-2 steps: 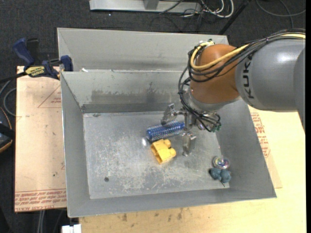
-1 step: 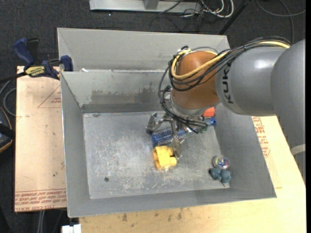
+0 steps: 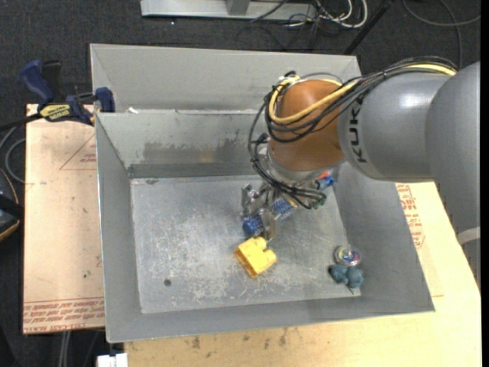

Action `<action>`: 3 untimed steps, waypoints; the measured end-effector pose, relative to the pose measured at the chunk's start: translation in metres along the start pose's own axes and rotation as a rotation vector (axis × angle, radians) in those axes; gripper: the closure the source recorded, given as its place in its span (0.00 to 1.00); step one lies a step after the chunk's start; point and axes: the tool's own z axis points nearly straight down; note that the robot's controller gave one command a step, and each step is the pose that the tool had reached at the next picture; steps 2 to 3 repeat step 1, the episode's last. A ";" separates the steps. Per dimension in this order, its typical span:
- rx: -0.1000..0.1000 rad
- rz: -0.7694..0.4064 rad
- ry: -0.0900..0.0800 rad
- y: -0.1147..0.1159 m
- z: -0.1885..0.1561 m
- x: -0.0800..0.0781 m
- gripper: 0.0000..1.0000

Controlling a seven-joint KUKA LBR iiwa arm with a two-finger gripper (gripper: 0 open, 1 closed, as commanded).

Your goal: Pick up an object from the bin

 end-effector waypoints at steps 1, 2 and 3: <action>-0.002 0.010 0.008 0.009 -0.137 0.000 1.00; -0.002 0.010 0.008 0.009 -0.137 0.000 1.00; -0.002 0.010 0.008 0.009 -0.137 0.000 1.00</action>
Offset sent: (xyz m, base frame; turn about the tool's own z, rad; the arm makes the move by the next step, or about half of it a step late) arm -0.0095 0.0053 0.1328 0.0106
